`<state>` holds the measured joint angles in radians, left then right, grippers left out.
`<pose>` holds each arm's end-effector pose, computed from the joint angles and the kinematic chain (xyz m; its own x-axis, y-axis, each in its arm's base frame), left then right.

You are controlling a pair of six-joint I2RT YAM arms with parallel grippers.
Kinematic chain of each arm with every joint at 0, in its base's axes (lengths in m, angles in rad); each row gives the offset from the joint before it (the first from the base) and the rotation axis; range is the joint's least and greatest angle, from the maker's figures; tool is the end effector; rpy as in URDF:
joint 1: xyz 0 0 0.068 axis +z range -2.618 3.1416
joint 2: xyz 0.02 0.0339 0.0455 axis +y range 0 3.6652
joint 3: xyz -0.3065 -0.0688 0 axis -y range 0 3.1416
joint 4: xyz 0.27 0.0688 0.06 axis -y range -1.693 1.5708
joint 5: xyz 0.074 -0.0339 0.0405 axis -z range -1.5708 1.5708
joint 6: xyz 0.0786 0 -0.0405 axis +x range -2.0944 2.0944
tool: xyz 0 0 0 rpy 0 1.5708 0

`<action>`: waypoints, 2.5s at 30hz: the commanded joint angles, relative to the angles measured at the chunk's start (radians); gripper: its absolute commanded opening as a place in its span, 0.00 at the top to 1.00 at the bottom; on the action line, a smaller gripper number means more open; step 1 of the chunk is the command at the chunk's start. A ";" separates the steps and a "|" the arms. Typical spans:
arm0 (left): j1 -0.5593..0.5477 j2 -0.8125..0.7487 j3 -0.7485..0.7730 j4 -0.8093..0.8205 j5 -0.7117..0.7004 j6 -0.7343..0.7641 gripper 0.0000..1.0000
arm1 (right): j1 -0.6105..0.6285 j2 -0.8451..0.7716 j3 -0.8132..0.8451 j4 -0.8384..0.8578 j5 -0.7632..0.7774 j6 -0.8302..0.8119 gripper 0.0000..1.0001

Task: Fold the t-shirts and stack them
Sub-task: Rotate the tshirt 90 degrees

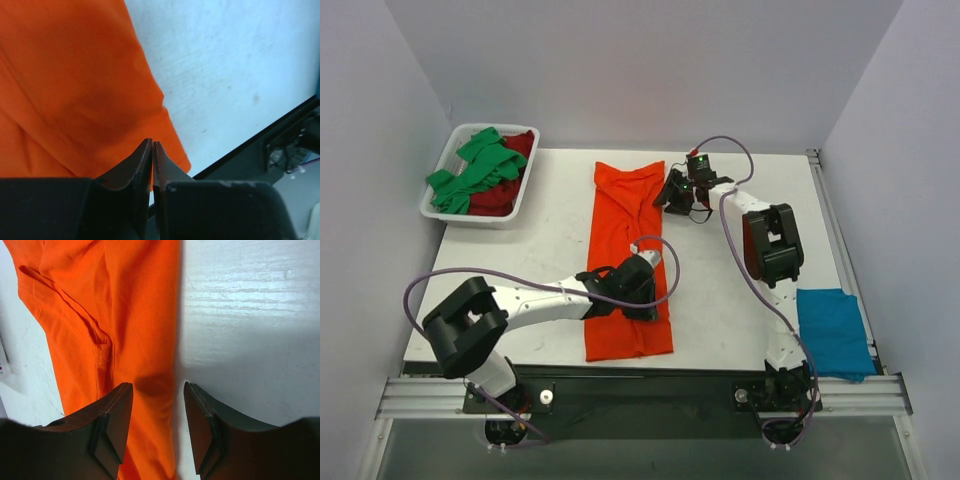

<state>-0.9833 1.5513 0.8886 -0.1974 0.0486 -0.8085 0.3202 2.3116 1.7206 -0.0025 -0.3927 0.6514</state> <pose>0.1982 -0.3045 0.1855 -0.9041 0.0543 -0.4239 0.2824 0.8204 -0.4972 0.5658 0.2193 0.1571 -0.7810 0.3311 -0.5295 -0.1489 0.7247 0.6728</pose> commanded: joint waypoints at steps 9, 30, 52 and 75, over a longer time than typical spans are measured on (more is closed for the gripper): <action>-0.126 0.139 -0.002 0.018 -0.041 -0.040 0.99 | 0.003 0.088 0.050 -0.005 -0.040 0.057 0.77; -0.143 0.030 -0.017 -0.010 0.034 -0.006 0.87 | -0.050 0.105 0.160 -0.119 -0.037 -0.012 0.77; 0.497 -0.206 0.051 0.010 0.083 0.041 0.59 | 0.032 -0.558 -0.437 -0.241 0.150 -0.041 0.34; 0.733 0.642 0.684 0.086 0.292 0.169 0.63 | 0.761 -0.631 -0.540 -0.235 0.574 0.096 0.36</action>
<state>-0.2745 2.1662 1.5024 -0.0937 0.3145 -0.6762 1.0210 1.6241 1.1271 -0.2188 0.0834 0.7578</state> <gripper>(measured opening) 0.372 0.639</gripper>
